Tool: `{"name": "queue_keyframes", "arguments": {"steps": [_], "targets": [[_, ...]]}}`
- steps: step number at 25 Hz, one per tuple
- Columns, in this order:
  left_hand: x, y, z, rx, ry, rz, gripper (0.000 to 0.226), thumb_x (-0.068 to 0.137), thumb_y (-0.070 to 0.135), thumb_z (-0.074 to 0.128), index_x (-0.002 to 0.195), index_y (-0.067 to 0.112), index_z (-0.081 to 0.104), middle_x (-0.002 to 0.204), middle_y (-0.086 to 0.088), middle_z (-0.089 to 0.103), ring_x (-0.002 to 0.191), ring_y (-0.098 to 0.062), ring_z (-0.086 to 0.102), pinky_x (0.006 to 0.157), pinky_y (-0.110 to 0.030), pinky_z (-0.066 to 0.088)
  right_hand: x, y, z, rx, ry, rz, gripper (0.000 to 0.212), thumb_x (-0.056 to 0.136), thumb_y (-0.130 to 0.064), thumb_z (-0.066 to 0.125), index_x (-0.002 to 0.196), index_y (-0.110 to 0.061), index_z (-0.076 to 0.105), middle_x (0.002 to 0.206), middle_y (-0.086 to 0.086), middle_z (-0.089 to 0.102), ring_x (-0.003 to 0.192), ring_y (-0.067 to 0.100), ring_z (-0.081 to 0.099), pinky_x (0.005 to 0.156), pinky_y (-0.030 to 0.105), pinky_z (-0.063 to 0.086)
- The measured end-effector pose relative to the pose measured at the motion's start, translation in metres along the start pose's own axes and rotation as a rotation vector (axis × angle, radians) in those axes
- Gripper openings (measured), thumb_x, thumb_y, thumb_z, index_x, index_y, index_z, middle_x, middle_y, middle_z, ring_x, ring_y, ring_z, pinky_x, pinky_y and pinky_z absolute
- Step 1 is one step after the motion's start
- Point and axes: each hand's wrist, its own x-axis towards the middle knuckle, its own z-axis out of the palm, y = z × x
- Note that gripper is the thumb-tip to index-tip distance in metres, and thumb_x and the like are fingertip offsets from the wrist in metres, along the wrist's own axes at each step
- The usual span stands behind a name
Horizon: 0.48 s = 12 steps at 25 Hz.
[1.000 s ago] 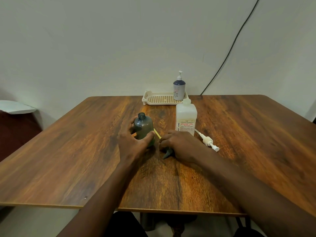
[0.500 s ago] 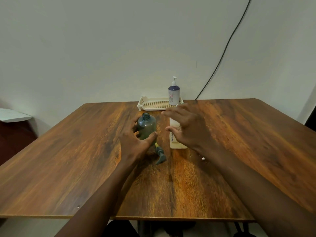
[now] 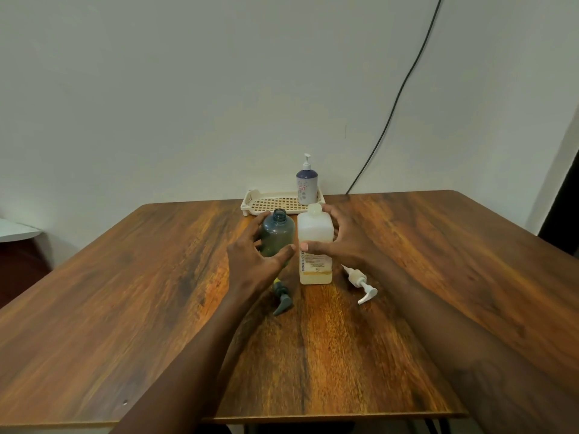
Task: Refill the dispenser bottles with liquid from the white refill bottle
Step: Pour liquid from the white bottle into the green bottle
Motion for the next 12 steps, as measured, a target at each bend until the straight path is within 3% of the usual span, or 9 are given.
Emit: {"name": "queue_keyframes", "arguments": {"steps": [3, 6, 9, 12], "targets": [[0.001, -0.006, 0.001, 0.023, 0.018, 0.006, 0.082, 0.072, 0.035, 0.091, 0.144, 0.022, 0.054, 0.133, -0.001, 0.066, 0.112, -0.014, 0.064, 0.084, -0.024, 0.059, -0.001, 0.005, 0.001, 0.148, 0.006, 0.022, 0.089, 0.069, -0.033, 0.093, 0.144, -0.024, 0.045, 0.134, -0.002, 0.059, 0.124, 0.023, 0.061, 0.091, 0.035, 0.059], [-0.004, -0.011, 0.0, 0.036, 0.032, 0.02, 0.084, 0.072, 0.043, 0.09, 0.145, 0.023, 0.053, 0.136, -0.001, 0.065, 0.114, -0.015, 0.063, 0.083, -0.027, 0.061, -0.005, 0.0, 0.009, 0.064, 0.199, -0.032, 0.087, 0.063, -0.035, 0.096, 0.137, -0.022, 0.054, 0.127, -0.005, 0.063, 0.115, 0.015, 0.062, 0.085, 0.026, 0.057], [-0.007, -0.013, -0.002, 0.048, 0.039, 0.027, 0.084, 0.072, 0.049, 0.088, 0.145, 0.027, 0.052, 0.135, 0.001, 0.065, 0.111, -0.009, 0.062, 0.08, -0.017, 0.057, -0.005, -0.011, 0.013, -0.069, 0.367, -0.137, 0.087, 0.06, -0.043, 0.095, 0.136, -0.021, 0.059, 0.125, -0.005, 0.066, 0.106, 0.008, 0.062, 0.076, 0.016, 0.054], [-0.007, -0.013, -0.005, 0.092, 0.047, 0.028, 0.085, 0.072, 0.049, 0.089, 0.147, 0.03, 0.051, 0.132, 0.003, 0.066, 0.106, -0.004, 0.06, 0.076, -0.006, 0.05, -0.001, -0.02, 0.011, -0.287, 0.466, -0.253, 0.086, 0.062, -0.056, 0.09, 0.136, -0.024, 0.059, 0.126, -0.002, 0.067, 0.103, 0.01, 0.061, 0.077, 0.022, 0.058]]}}
